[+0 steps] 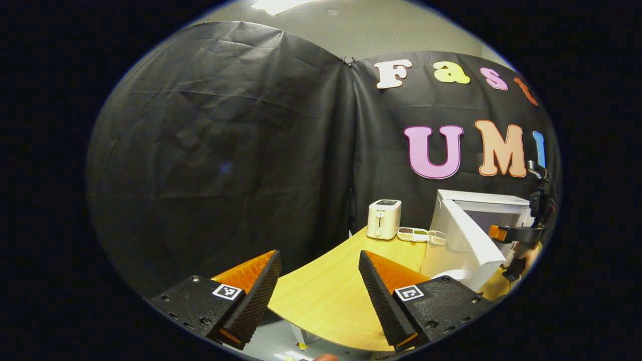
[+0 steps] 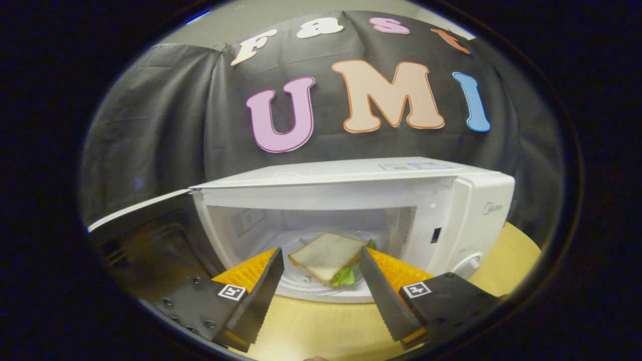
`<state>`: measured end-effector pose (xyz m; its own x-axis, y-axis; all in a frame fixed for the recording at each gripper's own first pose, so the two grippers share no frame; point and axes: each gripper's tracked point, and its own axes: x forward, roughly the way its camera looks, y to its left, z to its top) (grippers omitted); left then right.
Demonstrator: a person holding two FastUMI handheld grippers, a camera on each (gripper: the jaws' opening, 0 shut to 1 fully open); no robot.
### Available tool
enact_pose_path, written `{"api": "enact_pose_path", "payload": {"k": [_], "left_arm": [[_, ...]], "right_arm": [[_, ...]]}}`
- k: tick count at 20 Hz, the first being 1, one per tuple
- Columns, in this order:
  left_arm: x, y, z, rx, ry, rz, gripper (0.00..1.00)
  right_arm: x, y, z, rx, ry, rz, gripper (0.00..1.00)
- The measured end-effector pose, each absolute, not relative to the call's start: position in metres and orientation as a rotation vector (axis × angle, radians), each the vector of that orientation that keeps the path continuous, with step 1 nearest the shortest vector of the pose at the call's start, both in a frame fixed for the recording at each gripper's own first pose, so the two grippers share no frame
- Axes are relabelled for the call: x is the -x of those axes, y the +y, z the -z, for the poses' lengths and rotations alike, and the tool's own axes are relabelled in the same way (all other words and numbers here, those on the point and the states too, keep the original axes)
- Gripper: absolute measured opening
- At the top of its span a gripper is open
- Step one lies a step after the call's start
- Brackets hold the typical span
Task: Open the microwave oven with the left hand, put the food in, and close the microwave oven.
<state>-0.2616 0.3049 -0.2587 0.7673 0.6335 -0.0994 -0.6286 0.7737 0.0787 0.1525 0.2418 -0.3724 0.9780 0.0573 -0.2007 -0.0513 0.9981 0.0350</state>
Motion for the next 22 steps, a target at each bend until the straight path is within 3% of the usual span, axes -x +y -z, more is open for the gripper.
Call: {"api": "enact_pose_path", "payload": {"k": [7, 9, 12, 14, 15, 16, 18, 22], "left_arm": [[0.262, 0.309, 0.266, -0.005, 0.116, -0.672, 0.95], [0.259, 0.307, 0.269, 0.005, 0.114, -0.654, 0.91], [0.253, 0.301, 0.27, 0.017, 0.111, -0.622, 0.95], [0.247, 0.3, 0.271, 0.007, 0.118, -0.613, 0.93], [0.244, 0.298, 0.272, -0.001, 0.124, -0.607, 0.86], [0.241, 0.296, 0.272, -0.011, 0.126, -0.6, 0.88], [0.236, 0.288, 0.272, -0.028, 0.137, -0.574, 0.77], [0.226, 0.27, 0.263, -0.041, 0.123, -0.513, 0.41]], "right_arm": [[-0.08, 0.151, 0.308, 0.012, 0.116, -0.043, 0.92], [-0.069, 0.115, 0.293, 0.013, 0.099, -0.008, 0.92], [-0.057, 0.07, 0.264, -0.019, 0.067, 0.034, 0.92], [-0.053, 0.043, 0.241, -0.021, 0.032, 0.062, 0.92], [-0.053, 0.028, 0.234, -0.017, 0.021, 0.08, 0.92], [-0.053, 0.018, 0.227, -0.014, 0.013, 0.092, 0.91], [-0.052, 0.002, 0.215, -0.023, -0.006, 0.112, 0.92], [-0.053, -0.03, 0.201, -0.01, -0.027, 0.171, 0.91]]}}
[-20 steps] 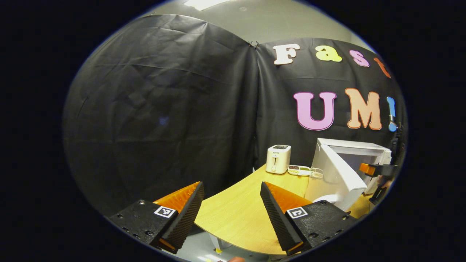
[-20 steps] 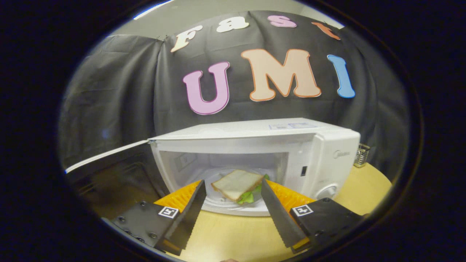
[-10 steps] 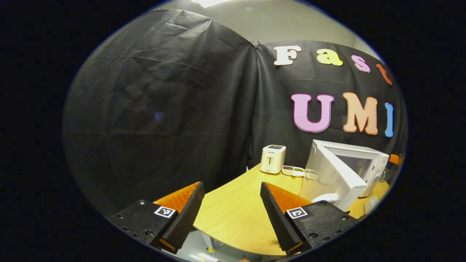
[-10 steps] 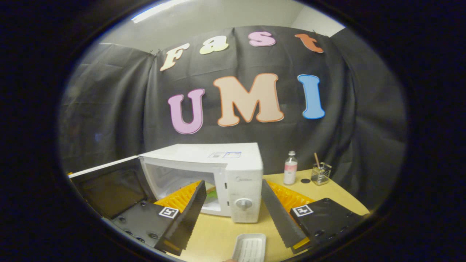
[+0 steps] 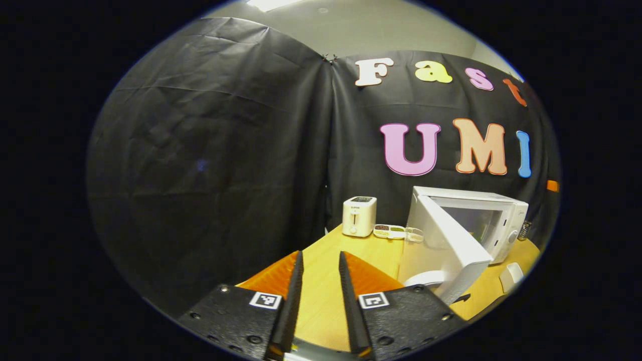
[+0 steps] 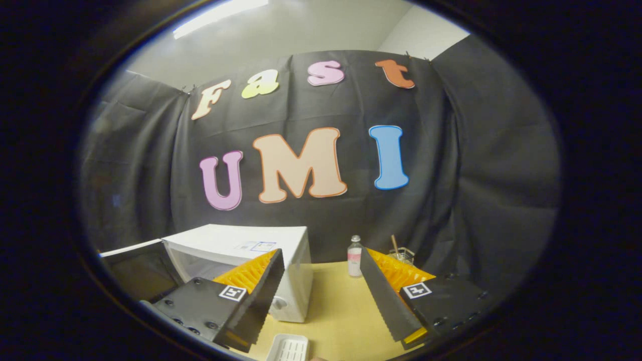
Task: Open the microwave oven with the left hand, put the food in, and close the microwave oven.
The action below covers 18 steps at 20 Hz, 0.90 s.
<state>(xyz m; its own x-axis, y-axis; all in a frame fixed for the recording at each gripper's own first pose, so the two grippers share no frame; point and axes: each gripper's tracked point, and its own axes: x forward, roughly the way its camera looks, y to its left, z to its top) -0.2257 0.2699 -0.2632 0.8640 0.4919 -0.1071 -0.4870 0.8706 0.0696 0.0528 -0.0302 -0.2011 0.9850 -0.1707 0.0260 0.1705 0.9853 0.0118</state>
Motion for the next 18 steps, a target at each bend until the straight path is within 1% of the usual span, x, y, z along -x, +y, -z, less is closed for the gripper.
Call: {"api": "enact_pose_path", "payload": {"k": [3, 4, 5, 9, 10, 11, 12, 13, 15, 16, 17, 18], "left_arm": [[0.22, 0.259, 0.25, -0.066, 0.08, -0.49, 0.18], [0.218, 0.257, 0.247, -0.072, 0.076, -0.483, 0.08], [0.216, 0.253, 0.247, -0.078, 0.086, -0.48, 0.06], [0.21, 0.241, 0.252, -0.096, 0.115, -0.473, 0.06], [0.208, 0.236, 0.252, -0.095, 0.119, -0.467, 0.06], [0.205, 0.231, 0.252, -0.091, 0.12, -0.457, 0.06], [0.202, 0.225, 0.254, -0.087, 0.123, -0.449, 0.02], [0.199, 0.221, 0.254, -0.086, 0.12, -0.443, 0.06], [0.198, 0.214, 0.251, -0.091, 0.116, -0.448, 0.06], [0.191, 0.216, 0.254, -0.099, 0.118, -0.448, 0.04], [0.187, 0.211, 0.254, -0.099, 0.116, -0.438, 0.02], [0.184, 0.202, 0.252, -0.094, 0.114, -0.421, 0.1]], "right_arm": [[-0.05, -0.04, 0.193, -0.008, -0.031, 0.171, 0.92], [-0.05, -0.044, 0.19, -0.008, -0.034, 0.174, 0.92], [-0.049, -0.051, 0.188, -0.007, -0.037, 0.186, 0.92], [-0.048, -0.078, 0.183, -0.005, -0.056, 0.238, 0.91], [-0.05, -0.082, 0.183, -0.006, -0.057, 0.242, 0.96], [-0.053, -0.087, 0.184, -0.011, -0.059, 0.253, 0.96], [-0.057, -0.095, 0.186, -0.01, -0.051, 0.279, 0.97], [-0.059, -0.099, 0.193, 0.01, -0.036, 0.282, 0.97], [-0.062, -0.11, 0.192, 0.014, -0.026, 0.317, 0.97], [-0.063, -0.115, 0.188, 0.007, -0.031, 0.327, 0.97], [-0.065, -0.117, 0.188, -0.002, -0.029, 0.334, 0.94], [-0.066, -0.121, 0.19, -0.008, -0.025, 0.34, 0.92]]}}
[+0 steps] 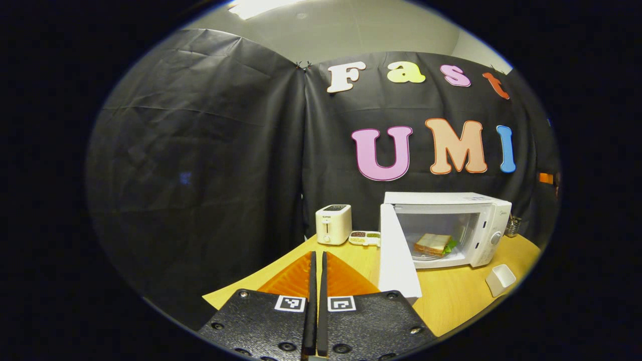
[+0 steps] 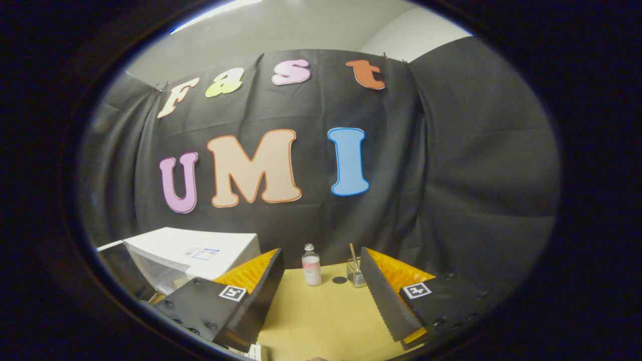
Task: Open the microwave oven with the left hand, put the food in, and close the microwave oven.
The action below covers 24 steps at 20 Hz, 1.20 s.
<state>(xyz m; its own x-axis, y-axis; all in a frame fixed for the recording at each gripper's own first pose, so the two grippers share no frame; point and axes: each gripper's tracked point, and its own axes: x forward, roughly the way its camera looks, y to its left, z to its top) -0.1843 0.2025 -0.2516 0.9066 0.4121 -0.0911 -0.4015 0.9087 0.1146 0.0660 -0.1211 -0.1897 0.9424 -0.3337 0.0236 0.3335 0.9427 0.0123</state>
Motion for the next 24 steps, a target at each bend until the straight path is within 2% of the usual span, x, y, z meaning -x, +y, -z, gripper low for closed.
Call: {"api": "enact_pose_path", "payload": {"k": [1, 4, 5, 10, 11, 12, 13, 16, 17, 18, 19, 20, 23, 24], "left_arm": [[0.18, 0.196, 0.252, -0.085, 0.115, -0.401, 0.03], [0.174, 0.174, 0.251, -0.063, 0.11, -0.347, 0.0], [0.171, 0.169, 0.252, -0.061, 0.112, -0.34, 0.03], [0.161, 0.134, 0.255, -0.042, 0.107, -0.28, 0.03], [0.158, 0.126, 0.255, -0.034, 0.102, -0.263, 0.03], [0.154, 0.118, 0.257, -0.026, 0.1, -0.245, 0.03], [0.15, 0.109, 0.259, -0.018, 0.099, -0.224, 0.03], [0.139, 0.084, 0.266, 0.001, 0.104, -0.165, 0.03], [0.135, 0.079, 0.268, 0.001, 0.105, -0.154, 0.03], [0.132, 0.072, 0.272, 0.004, 0.107, -0.14, 0.03], [0.127, 0.066, 0.277, 0.004, 0.114, -0.132, 0.03], [0.122, 0.063, 0.282, -0.001, 0.122, -0.126, 0.03], [0.109, 0.047, 0.29, -0.012, 0.134, -0.107, 0.03], [0.104, 0.041, 0.292, -0.012, 0.133, -0.095, 0.03]], "right_arm": [[-0.067, -0.125, 0.188, -0.011, -0.029, 0.349, 0.92], [-0.075, -0.137, 0.188, -0.025, -0.034, 0.374, 0.92], [-0.077, -0.14, 0.187, -0.029, -0.039, 0.377, 0.92], [-0.08, -0.149, 0.187, -0.048, -0.045, 0.377, 0.92], [-0.081, -0.15, 0.187, -0.055, -0.043, 0.378, 0.97], [-0.081, -0.15, 0.187, -0.057, -0.045, 0.376, 0.92], [-0.082, -0.149, 0.187, -0.054, -0.047, 0.373, 0.97], [-0.081, -0.146, 0.185, -0.051, -0.048, 0.358, 0.97], [-0.082, -0.144, 0.186, -0.058, -0.046, 0.346, 0.92], [-0.083, -0.141, 0.187, -0.064, -0.043, 0.333, 0.96], [-0.082, -0.14, 0.188, -0.065, -0.04, 0.328, 0.96], [-0.083, -0.141, 0.187, -0.062, -0.042, 0.331, 0.92], [-0.083, -0.136, 0.186, -0.046, -0.048, 0.322, 0.96], [-0.083, -0.133, 0.186, -0.051, -0.045, 0.308, 0.92]]}}
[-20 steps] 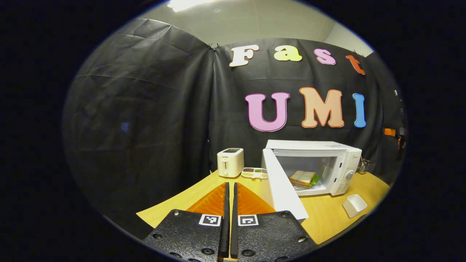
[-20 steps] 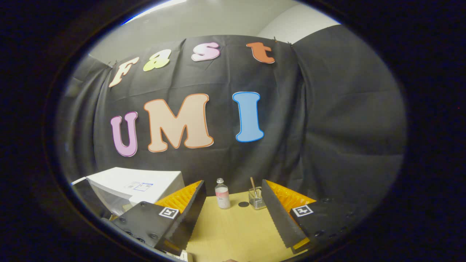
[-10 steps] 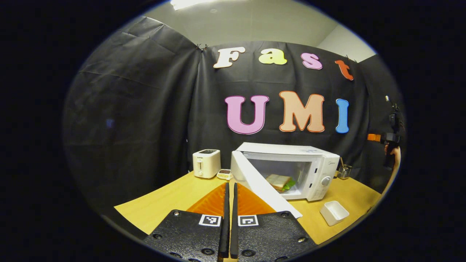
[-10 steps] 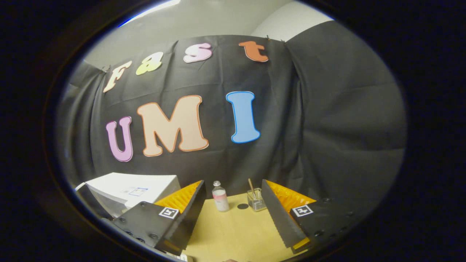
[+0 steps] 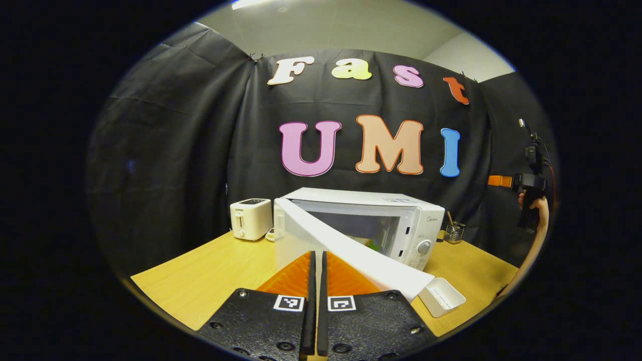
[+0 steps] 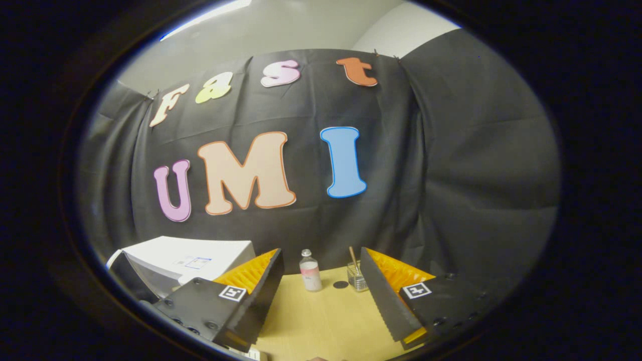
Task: Open the microwave oven with the left hand, put the food in, and close the microwave oven.
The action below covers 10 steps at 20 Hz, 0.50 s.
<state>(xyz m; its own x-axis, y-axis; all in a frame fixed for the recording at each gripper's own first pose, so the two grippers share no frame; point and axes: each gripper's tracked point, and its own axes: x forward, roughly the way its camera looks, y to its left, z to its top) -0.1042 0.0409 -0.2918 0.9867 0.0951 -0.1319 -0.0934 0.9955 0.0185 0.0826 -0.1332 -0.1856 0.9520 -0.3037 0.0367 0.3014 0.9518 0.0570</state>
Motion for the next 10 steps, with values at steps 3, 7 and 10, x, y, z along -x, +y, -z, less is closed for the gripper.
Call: {"api": "enact_pose_path", "payload": {"k": [3, 7, 10], "left_arm": [[0.089, 0.019, 0.296, -0.005, 0.126, -0.043, 0.03], [0.07, -0.003, 0.301, -0.018, 0.129, -0.009, 0.03], [0.054, -0.015, 0.304, -0.027, 0.126, 0.004, 0.03]], "right_arm": [[-0.087, -0.129, 0.19, -0.064, -0.032, 0.28, 0.96], [-0.086, -0.14, 0.19, -0.067, -0.028, 0.301, 0.92], [-0.084, -0.144, 0.189, -0.085, -0.03, 0.302, 0.92]]}}
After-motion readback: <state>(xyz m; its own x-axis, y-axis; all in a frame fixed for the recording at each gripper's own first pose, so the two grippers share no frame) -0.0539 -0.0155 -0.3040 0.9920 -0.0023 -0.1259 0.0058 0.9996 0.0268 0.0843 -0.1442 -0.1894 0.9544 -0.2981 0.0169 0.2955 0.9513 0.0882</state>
